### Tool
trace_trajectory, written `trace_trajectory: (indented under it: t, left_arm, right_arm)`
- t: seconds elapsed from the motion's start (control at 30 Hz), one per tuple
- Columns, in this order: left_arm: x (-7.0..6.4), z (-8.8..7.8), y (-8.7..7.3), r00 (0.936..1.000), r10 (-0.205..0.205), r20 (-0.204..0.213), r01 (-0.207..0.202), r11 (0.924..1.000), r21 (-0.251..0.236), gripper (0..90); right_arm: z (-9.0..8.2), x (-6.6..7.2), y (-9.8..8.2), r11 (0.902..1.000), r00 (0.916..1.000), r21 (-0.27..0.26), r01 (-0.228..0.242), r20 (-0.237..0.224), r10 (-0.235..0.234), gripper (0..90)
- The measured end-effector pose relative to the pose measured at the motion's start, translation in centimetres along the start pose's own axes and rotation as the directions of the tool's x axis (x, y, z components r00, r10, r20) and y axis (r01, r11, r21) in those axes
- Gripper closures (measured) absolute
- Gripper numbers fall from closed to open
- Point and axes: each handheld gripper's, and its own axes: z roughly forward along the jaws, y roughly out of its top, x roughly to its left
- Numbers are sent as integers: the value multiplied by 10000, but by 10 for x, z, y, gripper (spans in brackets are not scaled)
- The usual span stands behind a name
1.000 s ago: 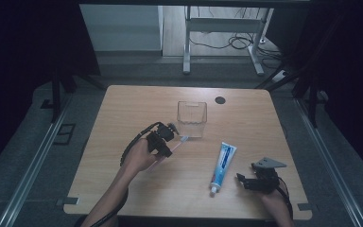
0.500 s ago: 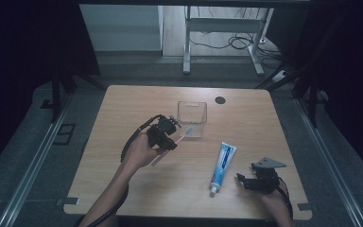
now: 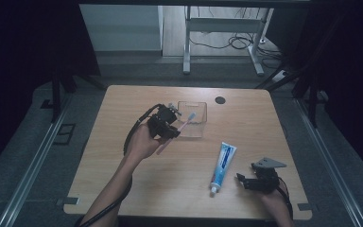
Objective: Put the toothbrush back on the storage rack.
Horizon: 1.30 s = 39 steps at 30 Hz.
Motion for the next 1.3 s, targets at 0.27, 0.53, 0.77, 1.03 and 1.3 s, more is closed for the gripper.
trace_trajectory:
  t: [0.27,0.53,0.77,1.03,1.3]
  left_arm:
    - [5,-1,13,9997,6,-229,-14,9994,-352,793]
    - [16,-1,26,9992,-95,-376,64,9966,-821,793]
    - [21,-4,38,9983,-163,-567,93,9927,-1205,793]
    - [24,-2,55,9974,-233,-685,111,9849,-1729,793]
    - [26,6,70,9957,-492,-790,298,9727,-2300,793]
  right_arm:
    - [0,0,0,10000,10000,-6,-13,-9,13,224]
    - [0,0,0,10000,10000,-8,1,-13,-1,224]
    - [0,0,0,10000,10000,-8,-1,-25,1,222]
    - [0,-1,0,10000,10000,-28,6,-42,-6,222]
    - [0,-1,0,10000,9999,-37,79,-77,-79,221]
